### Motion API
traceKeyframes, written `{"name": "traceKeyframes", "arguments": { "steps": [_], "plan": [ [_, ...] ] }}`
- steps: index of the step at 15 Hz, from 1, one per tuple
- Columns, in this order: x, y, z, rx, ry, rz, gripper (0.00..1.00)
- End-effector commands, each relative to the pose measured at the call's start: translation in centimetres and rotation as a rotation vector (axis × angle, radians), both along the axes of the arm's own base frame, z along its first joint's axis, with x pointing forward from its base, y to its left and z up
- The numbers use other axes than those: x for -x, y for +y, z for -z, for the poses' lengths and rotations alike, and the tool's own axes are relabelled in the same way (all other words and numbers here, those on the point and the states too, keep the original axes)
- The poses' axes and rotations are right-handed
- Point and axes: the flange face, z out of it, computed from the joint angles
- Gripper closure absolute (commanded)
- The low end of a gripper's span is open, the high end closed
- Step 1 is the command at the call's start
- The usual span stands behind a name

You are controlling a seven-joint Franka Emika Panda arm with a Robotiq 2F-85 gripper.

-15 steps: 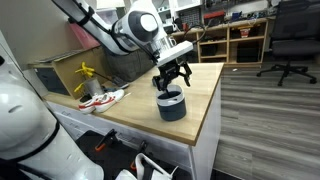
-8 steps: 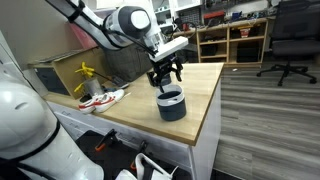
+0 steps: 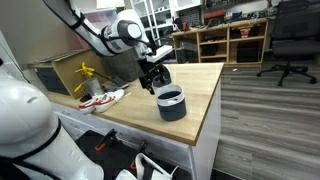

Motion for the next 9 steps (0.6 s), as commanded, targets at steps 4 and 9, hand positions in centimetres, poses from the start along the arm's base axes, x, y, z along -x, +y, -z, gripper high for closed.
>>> {"name": "traceKeyframes", "arguments": {
  "steps": [4,9],
  "plan": [
    [-4.3,-1.0,-0.4,0.024,0.094,-0.326,0.0],
    [-2.6,-3.9,-0.4,0.066,0.118,-0.377,0.0]
  ]
}}
